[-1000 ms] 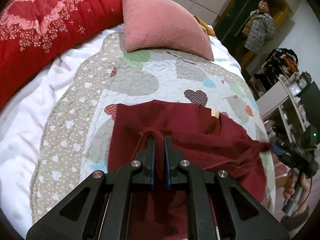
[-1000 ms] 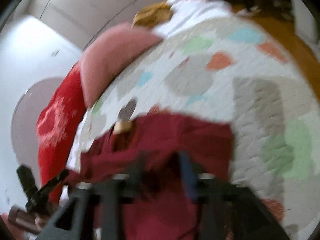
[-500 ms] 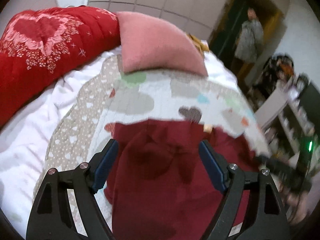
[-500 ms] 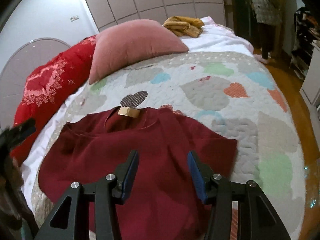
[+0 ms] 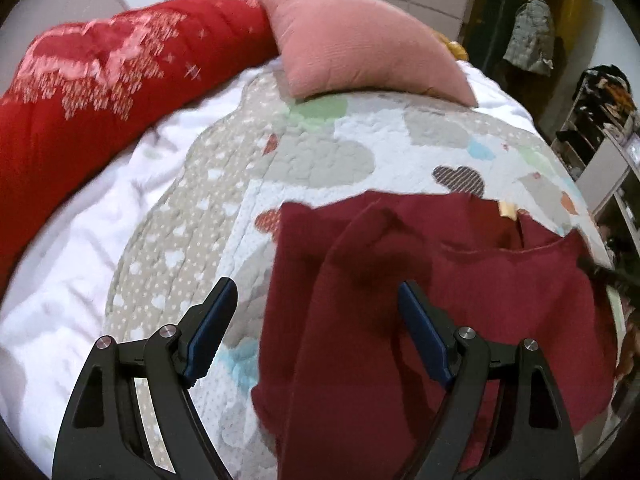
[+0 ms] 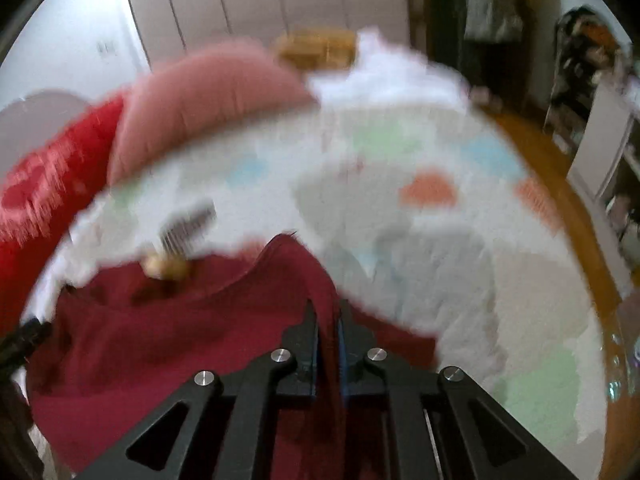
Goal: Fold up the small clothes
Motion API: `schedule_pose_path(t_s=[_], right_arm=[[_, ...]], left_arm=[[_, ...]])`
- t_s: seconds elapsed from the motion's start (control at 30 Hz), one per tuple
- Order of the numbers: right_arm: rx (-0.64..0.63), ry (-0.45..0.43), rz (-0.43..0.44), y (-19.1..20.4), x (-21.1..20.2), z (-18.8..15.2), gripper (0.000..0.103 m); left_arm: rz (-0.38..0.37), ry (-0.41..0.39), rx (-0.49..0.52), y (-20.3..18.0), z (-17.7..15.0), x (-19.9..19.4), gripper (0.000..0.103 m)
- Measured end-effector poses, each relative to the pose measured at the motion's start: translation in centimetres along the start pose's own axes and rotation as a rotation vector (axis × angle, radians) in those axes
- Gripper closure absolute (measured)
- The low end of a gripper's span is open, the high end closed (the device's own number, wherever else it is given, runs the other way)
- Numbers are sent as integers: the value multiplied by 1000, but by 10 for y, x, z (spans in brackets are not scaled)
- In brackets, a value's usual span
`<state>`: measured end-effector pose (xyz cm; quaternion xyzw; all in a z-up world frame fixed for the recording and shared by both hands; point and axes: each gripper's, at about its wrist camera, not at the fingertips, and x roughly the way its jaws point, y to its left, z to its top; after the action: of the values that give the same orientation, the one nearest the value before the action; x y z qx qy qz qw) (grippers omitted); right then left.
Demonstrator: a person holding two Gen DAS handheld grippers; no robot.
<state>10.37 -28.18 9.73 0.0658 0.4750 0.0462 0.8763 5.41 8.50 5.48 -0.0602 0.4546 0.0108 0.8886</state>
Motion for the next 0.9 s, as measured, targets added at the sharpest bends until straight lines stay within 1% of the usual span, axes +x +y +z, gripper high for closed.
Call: schedule_pose_path(t_s=[0.03, 0.07, 0.1, 0.13, 0.17, 0.2, 0.23, 0.27, 0.3, 0.33, 0.4, 0.43, 0.5, 0.53, 0.6, 0.63, 0.7, 0.73, 0.77, 0.8, 0.87, 0.9], right_arm=[[-22, 32, -22, 4, 6, -2, 95], [-58, 29, -56, 10, 5, -4, 92], [-78, 2, -84, 16, -1, -4, 83], [-88, -50, -123, 23, -15, -4, 77], [-84, -92, -124, 29, -28, -4, 70], [-80, -135, -84, 37, -42, -3, 68], [-89, -158, -13, 50, -53, -1, 67], [-106, -153, 42, 62, -57, 1, 66], [-134, -130, 119, 80, -57, 3, 66], [-172, -89, 234, 105, -52, 5, 65], [-206, -33, 357, 138, -39, 5, 63], [-232, -8, 394, 161, -28, 5, 62], [-279, -20, 389, 189, -17, 5, 56], [-304, -43, 381, 203, -11, 7, 56], [-356, -57, 388, 225, -2, 10, 55], [-393, -46, 384, 235, 6, 11, 55], [-464, -23, 346, 253, 17, 9, 55], [-496, -20, 332, 259, 22, 8, 56], [-522, -28, 328, 263, 26, 5, 70], [-547, -36, 317, 268, 26, 2, 95], [-572, -59, 274, 273, 26, -1, 96], [-568, -68, 270, 276, 24, 0, 97]], left_arm=[[0, 6, -6, 0, -1, 0, 21], [-1, 13, -7, 2, -5, -2, 21], [8, 15, -1, 4, -10, -4, 21], [26, 10, 6, 5, -13, -5, 21], [39, 3, 10, 7, -15, -7, 21], [51, -14, 5, 11, -20, -12, 21], [47, -25, -10, 15, -24, -15, 21], [35, -29, -30, 20, -29, -16, 21], [19, -26, -45, 23, -32, -16, 21], [2, -20, -57, 25, -36, -16, 21], [-16, -12, -67, 27, -45, -16, 21], [-17, -12, -62, 27, -48, -15, 21], [-24, -12, -51, 28, -51, -14, 21], [-32, -9, -45, 28, -52, -14, 21], [-47, -3, -37, 31, -50, -14, 21], [-53, -1, -34, 31, -49, -14, 21], [-60, 0, -34, 33, -47, -13, 21], [-64, -2, -35, 34, -47, -13, 21], [-66, -3, -34, 34, -47, -13, 21], [-69, -4, -31, 34, -45, -14, 21], [-73, -9, -21, 34, -41, -16, 21], [-69, -18, -15, 34, -38, -20, 21]])
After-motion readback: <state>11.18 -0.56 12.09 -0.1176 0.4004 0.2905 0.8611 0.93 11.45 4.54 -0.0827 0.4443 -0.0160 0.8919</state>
